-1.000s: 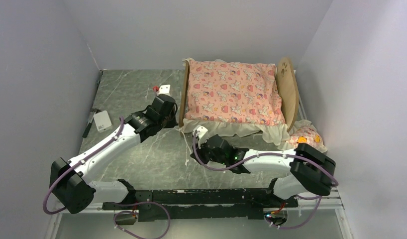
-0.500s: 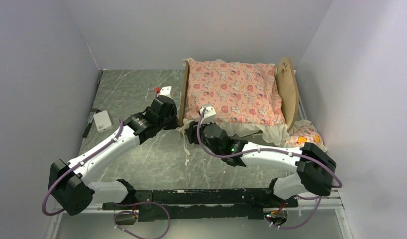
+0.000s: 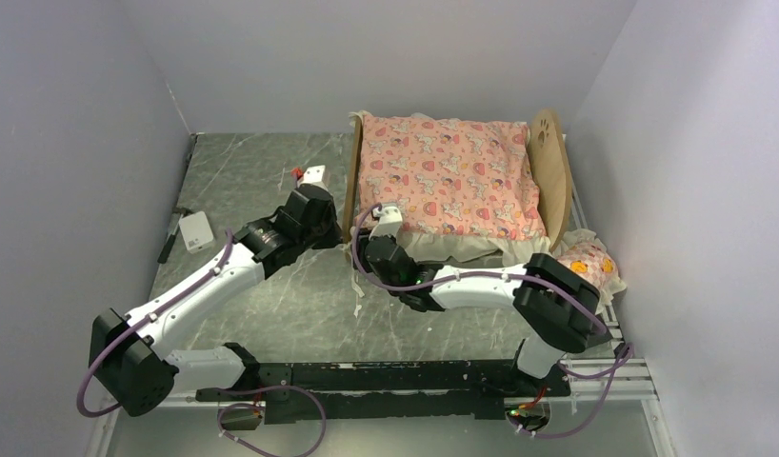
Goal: Set up the pet bed
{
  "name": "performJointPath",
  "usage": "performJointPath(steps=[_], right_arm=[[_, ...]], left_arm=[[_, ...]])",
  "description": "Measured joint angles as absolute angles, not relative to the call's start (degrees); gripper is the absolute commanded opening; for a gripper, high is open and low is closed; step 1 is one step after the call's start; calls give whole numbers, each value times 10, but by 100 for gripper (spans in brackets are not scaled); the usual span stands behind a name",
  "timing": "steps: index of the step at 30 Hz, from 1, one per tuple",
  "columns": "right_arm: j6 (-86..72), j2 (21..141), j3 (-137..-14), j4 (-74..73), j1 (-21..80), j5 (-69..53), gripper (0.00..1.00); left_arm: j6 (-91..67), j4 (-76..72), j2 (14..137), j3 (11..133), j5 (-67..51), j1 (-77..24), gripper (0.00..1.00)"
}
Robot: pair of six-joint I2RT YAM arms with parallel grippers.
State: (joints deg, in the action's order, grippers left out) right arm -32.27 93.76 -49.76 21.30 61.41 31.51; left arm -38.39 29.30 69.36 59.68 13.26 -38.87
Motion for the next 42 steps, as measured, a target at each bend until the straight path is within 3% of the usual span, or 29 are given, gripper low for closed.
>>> performJointPath(steps=[6, 13, 26, 42], right_arm=[[-338, 947, -498, 245, 600, 316, 34], [-347, 952, -498, 260, 592, 312, 1], [-301, 835, -469, 181, 562, 269, 0], [-215, 783, -464, 83, 534, 224, 0]], left_arm=[[-386, 293, 693, 589, 131, -389, 0], [-386, 291, 693, 588, 129, -389, 0], [-383, 293, 693, 587, 149, -389, 0], [-379, 315, 694, 587, 185, -389, 0]])
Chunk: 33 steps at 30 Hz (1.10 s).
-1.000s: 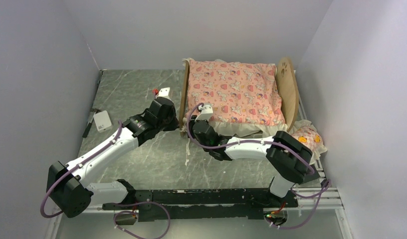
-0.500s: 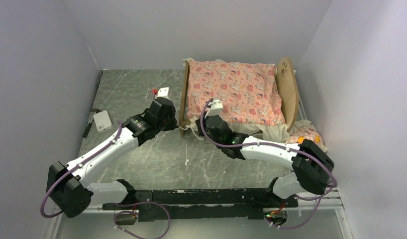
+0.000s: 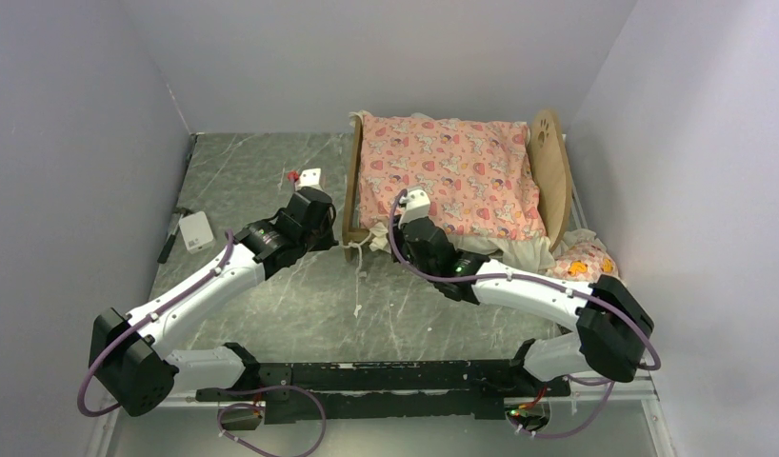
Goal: Set up the pet bed
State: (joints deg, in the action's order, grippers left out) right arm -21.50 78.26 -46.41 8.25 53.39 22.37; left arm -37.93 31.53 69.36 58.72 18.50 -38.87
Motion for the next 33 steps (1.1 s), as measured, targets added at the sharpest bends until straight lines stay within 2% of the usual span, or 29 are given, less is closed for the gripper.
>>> performJointPath(steps=[1, 4, 7, 16, 21, 25, 30, 32, 33], right_arm=[[-208, 778, -464, 79, 533, 223, 3], [-188, 773, -464, 74, 531, 214, 24], [-175, 773, -460, 73, 531, 194, 39], [-172, 778, -315, 216, 600, 169, 50], [-179, 863, -284, 347, 627, 159, 60], [-180, 931, -288, 429, 628, 165, 62], [-172, 994, -325, 488, 628, 181, 61], [-168, 1010, -343, 504, 627, 182, 52], [-167, 1017, -352, 511, 627, 182, 39]], left_arm=[[-379, 316, 694, 587, 187, -389, 0], [-379, 320, 694, 587, 190, -389, 0], [-375, 320, 694, 587, 189, -389, 0], [-371, 318, 700, 587, 172, -389, 0], [-371, 313, 703, 587, 163, -389, 0], [-371, 311, 703, 590, 161, -389, 0], [-371, 310, 703, 592, 159, -389, 0], [-370, 311, 703, 593, 159, -389, 0], [-370, 311, 703, 594, 159, -389, 0]])
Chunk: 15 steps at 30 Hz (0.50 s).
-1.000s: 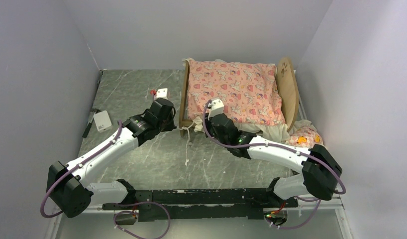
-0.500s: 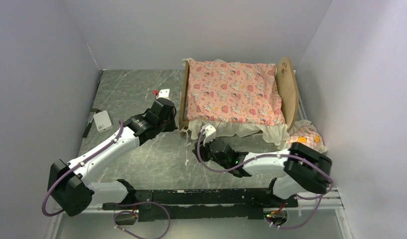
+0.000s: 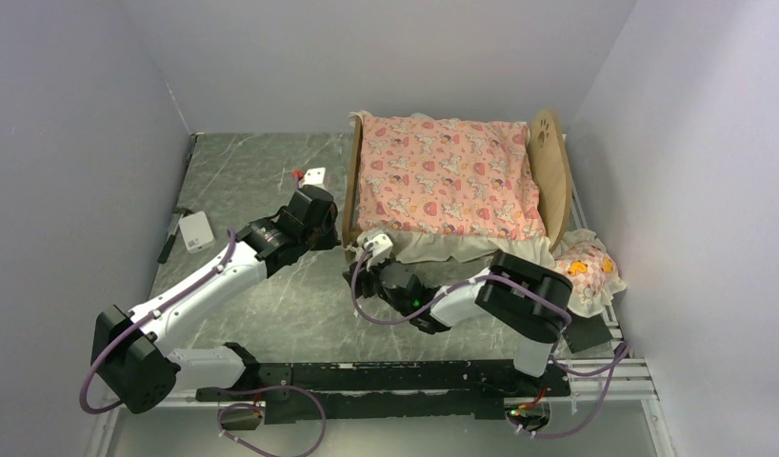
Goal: Set up the pet bed
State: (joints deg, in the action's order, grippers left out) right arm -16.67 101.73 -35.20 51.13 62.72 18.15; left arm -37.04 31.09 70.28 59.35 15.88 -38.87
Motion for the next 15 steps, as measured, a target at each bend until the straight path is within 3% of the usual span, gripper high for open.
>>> performJointPath(steps=[4, 15], right_arm=[[-161, 1036, -379, 520, 627, 185, 2], [-191, 948, -330, 445, 627, 195, 0]], left_arm=[[-371, 311, 703, 596, 159, -389, 0], [-340, 329, 722, 658, 194, -380, 0]])
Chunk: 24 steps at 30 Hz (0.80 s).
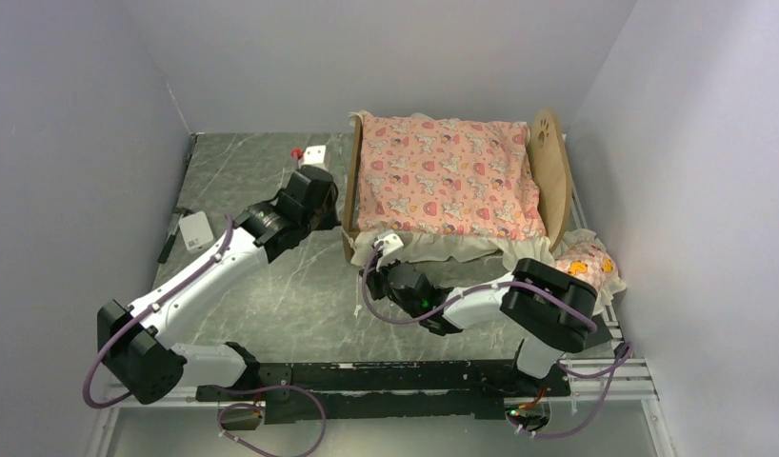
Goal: Set up the pet bed
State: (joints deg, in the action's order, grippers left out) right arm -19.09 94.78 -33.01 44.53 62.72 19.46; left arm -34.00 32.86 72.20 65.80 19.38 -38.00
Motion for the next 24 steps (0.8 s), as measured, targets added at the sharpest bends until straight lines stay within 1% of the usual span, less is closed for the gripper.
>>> performJointPath(steps=[6, 14, 24], right_arm=[[-195, 979, -348, 433, 623, 192, 0], [-197, 1048, -401, 434, 620, 183, 0], [-244, 1019, -368, 418, 599, 192, 0]], left_arm=[[-291, 335, 789, 756, 196, -376, 0], [-247, 354, 862, 824, 196, -347, 0], [-229, 370, 881, 853, 173, -346, 0]])
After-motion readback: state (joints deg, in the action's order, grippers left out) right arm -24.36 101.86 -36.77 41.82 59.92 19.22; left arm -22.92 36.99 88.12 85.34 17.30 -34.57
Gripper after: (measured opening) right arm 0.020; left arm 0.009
